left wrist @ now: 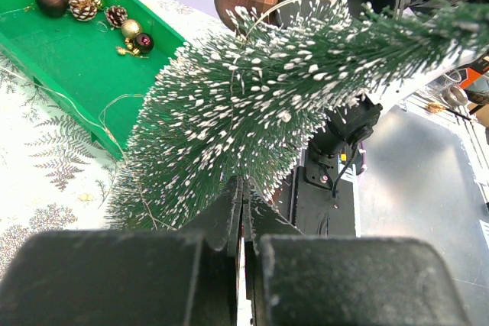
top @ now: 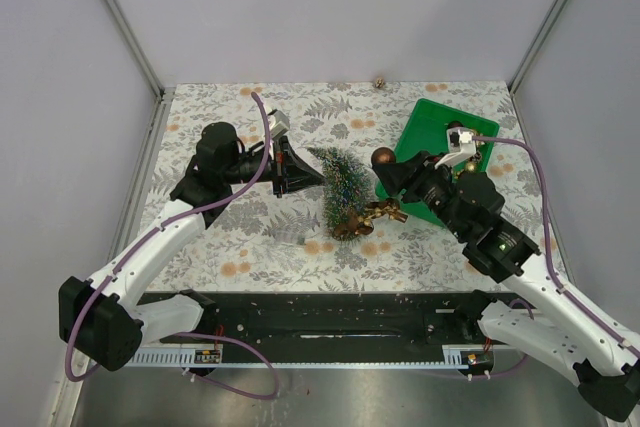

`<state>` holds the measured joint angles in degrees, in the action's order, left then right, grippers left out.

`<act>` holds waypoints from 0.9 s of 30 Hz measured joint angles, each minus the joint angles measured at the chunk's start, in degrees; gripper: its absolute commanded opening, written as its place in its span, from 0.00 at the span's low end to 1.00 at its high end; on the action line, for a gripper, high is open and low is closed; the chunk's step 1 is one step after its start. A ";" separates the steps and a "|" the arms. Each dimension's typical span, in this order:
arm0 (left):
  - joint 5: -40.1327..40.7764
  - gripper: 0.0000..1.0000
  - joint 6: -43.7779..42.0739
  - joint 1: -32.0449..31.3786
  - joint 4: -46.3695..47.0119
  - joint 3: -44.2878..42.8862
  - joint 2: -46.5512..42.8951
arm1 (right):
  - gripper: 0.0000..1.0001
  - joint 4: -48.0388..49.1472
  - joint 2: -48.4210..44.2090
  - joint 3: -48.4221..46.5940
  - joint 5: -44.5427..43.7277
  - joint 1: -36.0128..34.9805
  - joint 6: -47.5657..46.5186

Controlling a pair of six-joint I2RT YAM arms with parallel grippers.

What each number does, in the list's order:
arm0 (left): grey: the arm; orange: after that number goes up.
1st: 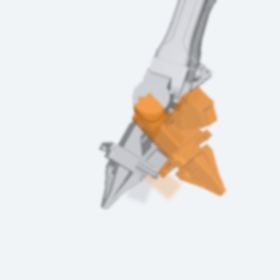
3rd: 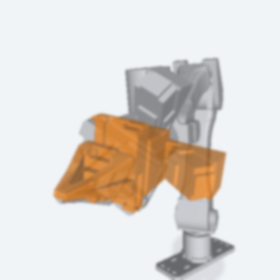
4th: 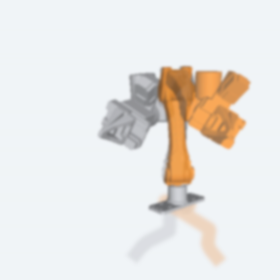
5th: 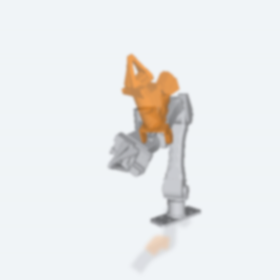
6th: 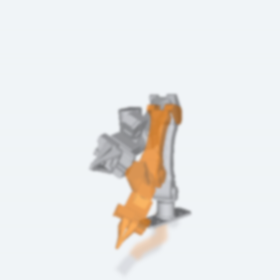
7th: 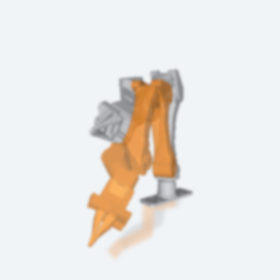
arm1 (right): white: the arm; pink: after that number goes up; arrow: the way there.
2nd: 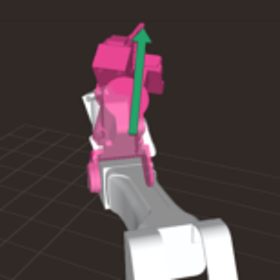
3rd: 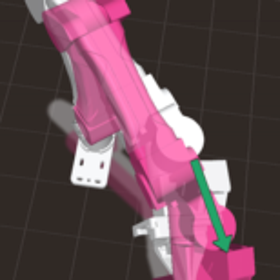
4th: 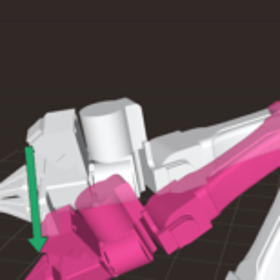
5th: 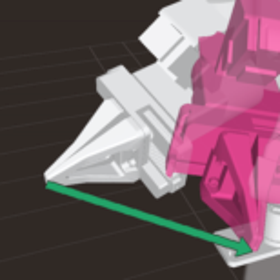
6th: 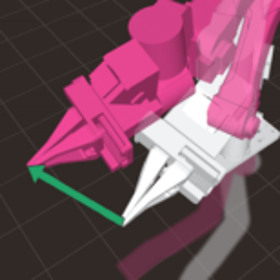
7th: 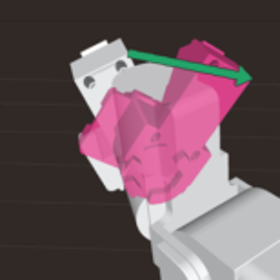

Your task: Decorate the small christmas tree

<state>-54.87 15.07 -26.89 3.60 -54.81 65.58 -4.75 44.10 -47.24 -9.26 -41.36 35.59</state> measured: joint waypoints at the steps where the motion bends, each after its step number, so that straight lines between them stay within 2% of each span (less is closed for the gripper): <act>1: 0.00 0.00 0.00 0.02 0.02 0.00 0.00 | 0.38 -0.15 -0.13 0.00 0.09 0.00 0.02; 5: 0.00 0.00 0.02 0.11 0.02 0.00 0.00 | 0.39 -0.96 -0.26 0.02 0.81 0.00 0.28; 12: 0.00 0.00 0.07 0.26 0.07 0.11 0.00 | 0.56 -0.63 -0.48 1.64 3.23 0.00 1.66; 20: 0.00 0.00 0.44 0.37 0.44 0.11 0.00 | 0.70 -0.61 -0.66 2.62 3.39 0.00 2.36; 27: -0.02 0.00 0.44 0.46 0.46 0.11 -0.02 | 0.72 -0.66 -2.36 3.43 3.82 0.00 2.43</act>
<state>-54.89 15.51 -26.44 4.05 -54.70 65.56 -5.41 41.74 -43.81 -5.43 -41.36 38.02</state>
